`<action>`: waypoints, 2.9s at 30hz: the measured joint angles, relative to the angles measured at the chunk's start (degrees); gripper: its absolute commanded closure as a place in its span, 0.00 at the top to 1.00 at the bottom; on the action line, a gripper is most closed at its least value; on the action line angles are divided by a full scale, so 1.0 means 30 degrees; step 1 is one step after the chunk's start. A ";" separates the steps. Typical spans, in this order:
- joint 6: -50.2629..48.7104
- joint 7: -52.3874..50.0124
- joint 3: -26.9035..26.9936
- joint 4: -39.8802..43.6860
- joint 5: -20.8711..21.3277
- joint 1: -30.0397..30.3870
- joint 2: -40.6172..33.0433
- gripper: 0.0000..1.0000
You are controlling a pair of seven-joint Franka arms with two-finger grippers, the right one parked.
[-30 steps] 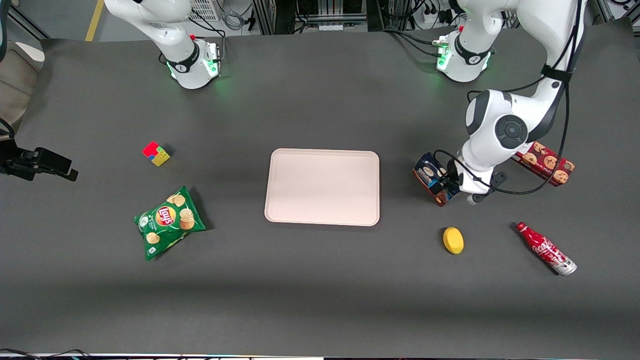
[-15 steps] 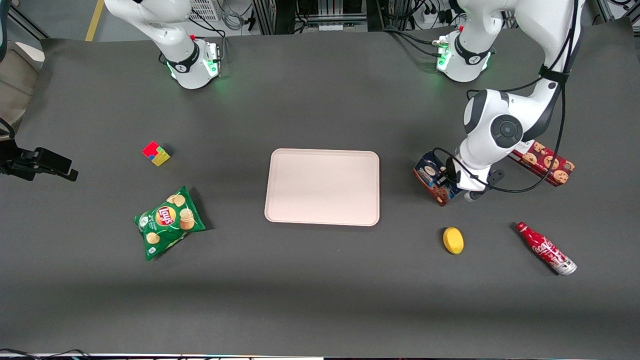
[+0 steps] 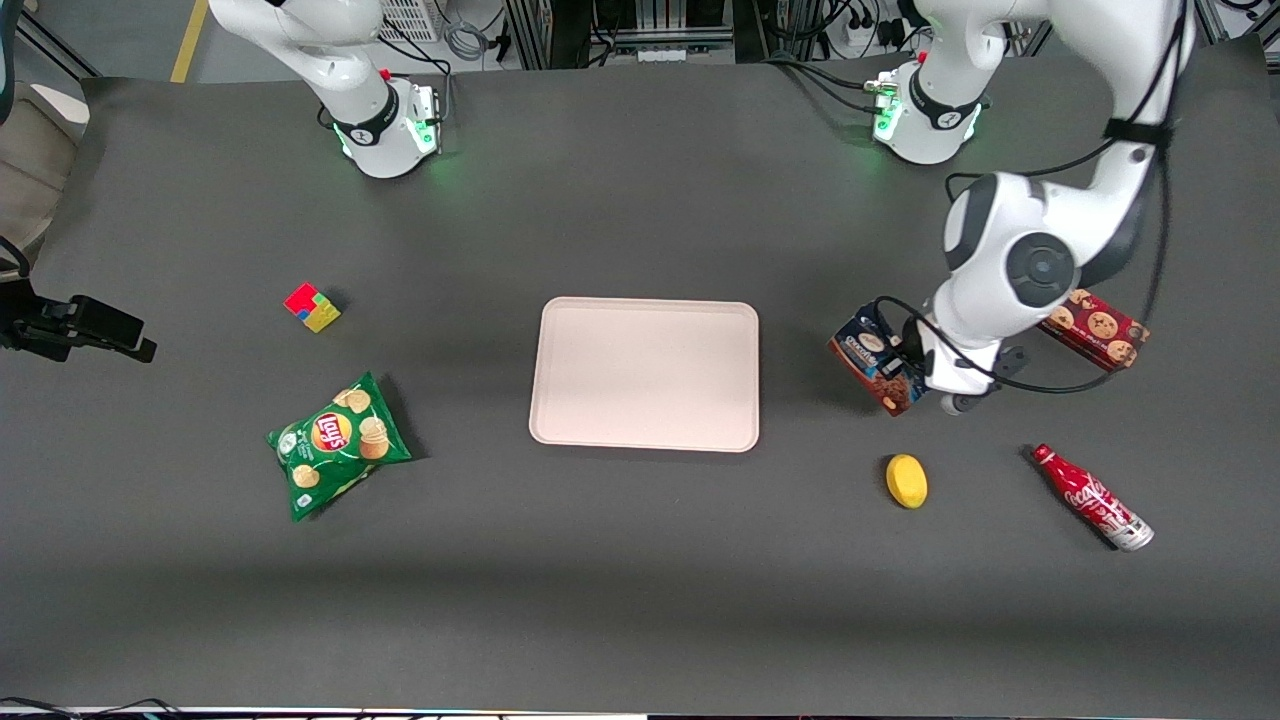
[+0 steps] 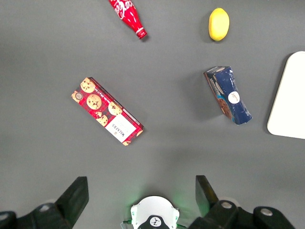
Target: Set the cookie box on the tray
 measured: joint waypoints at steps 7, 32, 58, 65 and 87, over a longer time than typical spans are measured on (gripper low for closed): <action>-0.2720 -0.0027 -0.2507 0.3231 0.0032 -0.0105 -0.0207 0.10; 0.2424 0.4599 -0.6245 0.2969 0.4751 -0.1840 0.9080 0.06; 0.4159 0.4858 -0.5794 0.3034 0.6244 -0.1753 1.0444 1.00; 0.3523 0.4853 -0.5799 0.3280 0.6243 -0.1701 1.0269 1.00; -0.7147 0.3233 -0.4018 0.6036 0.2822 -0.0777 0.0819 1.00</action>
